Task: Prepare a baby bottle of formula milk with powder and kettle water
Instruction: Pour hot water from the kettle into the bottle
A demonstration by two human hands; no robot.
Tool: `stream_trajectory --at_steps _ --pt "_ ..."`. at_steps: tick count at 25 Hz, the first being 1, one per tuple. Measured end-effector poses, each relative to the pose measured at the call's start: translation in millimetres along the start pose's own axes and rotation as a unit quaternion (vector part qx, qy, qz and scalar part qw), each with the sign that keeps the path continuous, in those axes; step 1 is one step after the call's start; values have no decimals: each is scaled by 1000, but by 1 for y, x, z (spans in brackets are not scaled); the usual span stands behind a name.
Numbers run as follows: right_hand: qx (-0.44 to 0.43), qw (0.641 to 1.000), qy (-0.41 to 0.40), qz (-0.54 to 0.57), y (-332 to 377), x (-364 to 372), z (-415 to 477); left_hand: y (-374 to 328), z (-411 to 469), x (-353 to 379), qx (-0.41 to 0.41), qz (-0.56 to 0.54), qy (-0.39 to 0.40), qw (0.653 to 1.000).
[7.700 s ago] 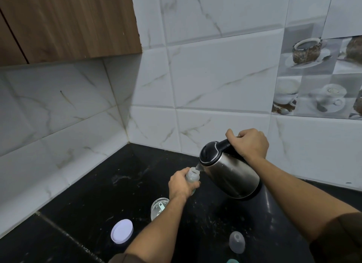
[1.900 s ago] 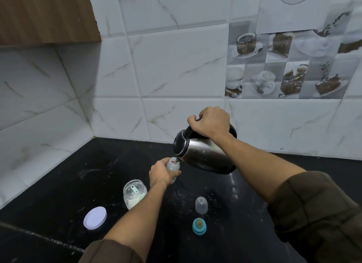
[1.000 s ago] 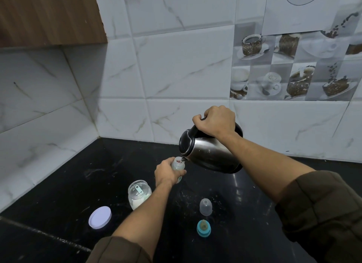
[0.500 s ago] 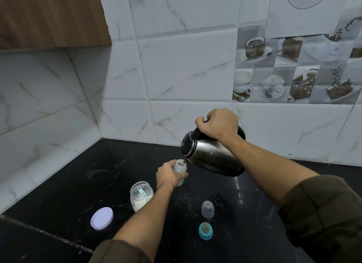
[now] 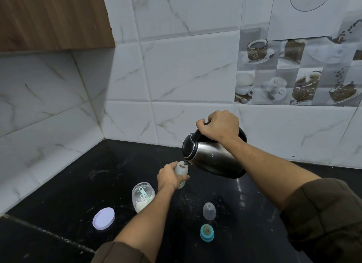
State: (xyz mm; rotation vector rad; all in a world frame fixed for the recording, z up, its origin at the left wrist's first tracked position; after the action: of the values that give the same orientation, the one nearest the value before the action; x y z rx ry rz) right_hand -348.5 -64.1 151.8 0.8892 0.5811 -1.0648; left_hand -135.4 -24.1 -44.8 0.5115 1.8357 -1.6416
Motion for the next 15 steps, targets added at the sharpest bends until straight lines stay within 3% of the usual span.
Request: stream_trajectory --at_steps 15 --pt "-5 1000 0 -9 -2 0 1 2 2 5 -7 -7 7 1000"
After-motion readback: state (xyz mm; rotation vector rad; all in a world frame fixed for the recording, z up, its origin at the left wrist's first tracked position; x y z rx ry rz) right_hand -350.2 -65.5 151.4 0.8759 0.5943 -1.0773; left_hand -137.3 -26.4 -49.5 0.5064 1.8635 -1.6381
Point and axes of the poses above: each hand's wrist, its own z-axis towards the middle knuckle, its own x-axis out of the palm, y = z × x, the point moved 10 cm from there along z, towards the middle knuckle, and after that the axes turned 4 degrees about y, right-handed, at the moved point
